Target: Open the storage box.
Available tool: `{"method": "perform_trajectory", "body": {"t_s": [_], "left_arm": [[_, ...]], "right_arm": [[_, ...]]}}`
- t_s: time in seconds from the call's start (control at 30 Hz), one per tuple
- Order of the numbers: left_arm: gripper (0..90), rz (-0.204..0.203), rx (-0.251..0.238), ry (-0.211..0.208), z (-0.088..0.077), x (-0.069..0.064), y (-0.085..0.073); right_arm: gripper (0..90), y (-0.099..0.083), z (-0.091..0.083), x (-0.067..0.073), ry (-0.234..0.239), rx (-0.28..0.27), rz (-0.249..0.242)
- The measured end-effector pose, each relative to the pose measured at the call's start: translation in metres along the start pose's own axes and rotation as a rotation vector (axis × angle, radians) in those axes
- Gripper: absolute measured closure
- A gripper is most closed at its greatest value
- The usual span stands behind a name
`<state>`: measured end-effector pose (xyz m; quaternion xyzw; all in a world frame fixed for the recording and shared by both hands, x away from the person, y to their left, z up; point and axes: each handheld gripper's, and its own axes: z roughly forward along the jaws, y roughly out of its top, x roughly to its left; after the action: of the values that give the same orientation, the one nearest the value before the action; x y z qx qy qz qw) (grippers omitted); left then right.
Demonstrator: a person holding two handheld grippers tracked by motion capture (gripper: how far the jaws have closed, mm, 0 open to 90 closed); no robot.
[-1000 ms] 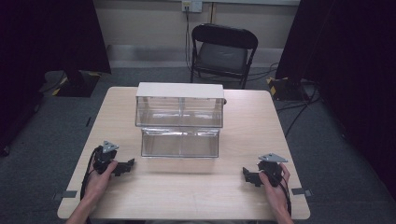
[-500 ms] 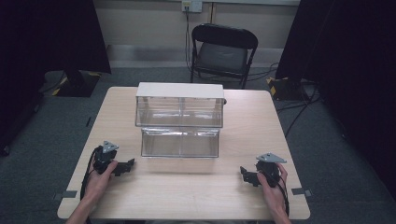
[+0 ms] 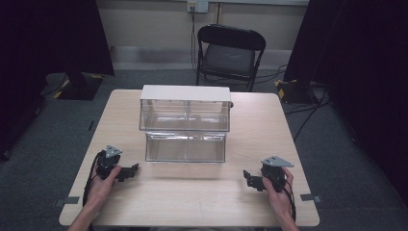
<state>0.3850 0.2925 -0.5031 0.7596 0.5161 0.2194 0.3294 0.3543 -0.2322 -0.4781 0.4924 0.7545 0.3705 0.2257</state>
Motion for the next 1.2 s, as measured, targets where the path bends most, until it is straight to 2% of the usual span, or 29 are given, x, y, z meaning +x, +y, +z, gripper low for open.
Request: {"method": "perform_trajectory", "body": {"t_s": [0.23, 0.7, 1.2], "left_arm": [[5.3, 0.000, 0.000, 0.000, 0.000, 0.000, 0.000], [5.3, 0.000, 0.000, 0.000, 0.000, 0.000, 0.000], [5.4, 0.000, 0.000, 0.000, 0.000, 0.000, 0.000]], "right_arm": [[14.2, 0.004, 0.000, 0.007, 0.021, -0.004, -0.009], [14.1, 0.016, -0.002, 0.024, 0.094, -0.024, -0.044], [14.0, 0.026, 0.001, 0.043, 0.133, -0.020, -0.090]]}}
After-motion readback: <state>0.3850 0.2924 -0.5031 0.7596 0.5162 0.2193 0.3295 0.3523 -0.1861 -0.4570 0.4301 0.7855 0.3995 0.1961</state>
